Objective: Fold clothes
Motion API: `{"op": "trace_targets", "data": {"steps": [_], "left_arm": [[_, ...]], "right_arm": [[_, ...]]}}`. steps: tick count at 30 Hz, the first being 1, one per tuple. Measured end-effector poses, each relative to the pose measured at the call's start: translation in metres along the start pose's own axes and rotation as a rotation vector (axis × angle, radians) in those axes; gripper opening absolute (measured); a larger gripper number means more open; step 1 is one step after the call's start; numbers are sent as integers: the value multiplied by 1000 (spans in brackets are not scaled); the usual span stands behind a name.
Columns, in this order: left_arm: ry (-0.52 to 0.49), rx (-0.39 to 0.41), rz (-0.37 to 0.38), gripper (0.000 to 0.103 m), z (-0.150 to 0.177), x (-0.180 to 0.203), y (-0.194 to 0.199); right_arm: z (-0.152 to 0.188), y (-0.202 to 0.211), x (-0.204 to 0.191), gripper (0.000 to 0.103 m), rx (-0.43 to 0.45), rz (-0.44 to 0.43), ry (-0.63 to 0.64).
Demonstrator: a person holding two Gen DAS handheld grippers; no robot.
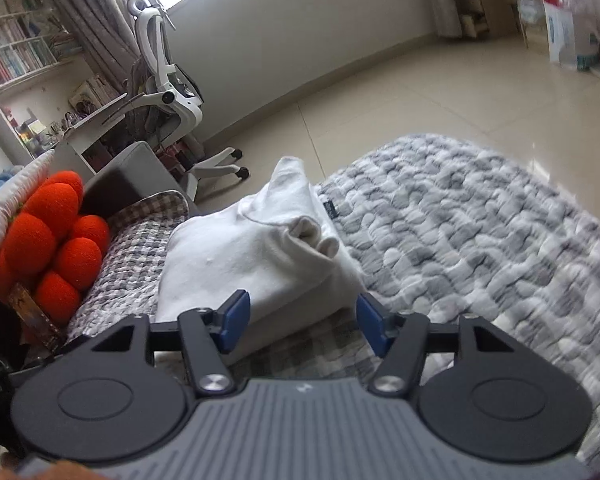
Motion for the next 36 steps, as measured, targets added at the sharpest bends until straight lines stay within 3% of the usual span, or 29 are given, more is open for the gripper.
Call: {"op": "trace_targets", "data": {"steps": [3, 9, 16, 24, 29, 36], "left_arm": [[45, -2, -24, 56, -1, -10, -3], [93, -21, -67, 58, 0, -21, -10], [176, -17, -110, 64, -1, -36, -17], [187, 21, -158, 67, 0, -39, -19], [192, 45, -188, 67, 0, -40, -21], [110, 54, -270, 73, 5, -31, -27]], "right_arm": [[15, -10, 1, 63, -78, -33, -106], [19, -16, -11, 65, -43, -105, -146], [15, -31, -18, 66, 67, -158, -149], [10, -42, -17, 66, 198, -160, -127], [8, -47, -13, 45, 228, -155, -138], [5, -36, -5, 34, 203, -242, -209]]}}
Point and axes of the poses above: each gripper's, at about its wrist camera, not at the fingertips, and y roughly against the way its jaws point, x to its right, z to its underside, the point moved 10 cm from there along -y, roughly the way its jaws point, and after that the axes turned 5 degrees about -z, right-handed, at the moved point
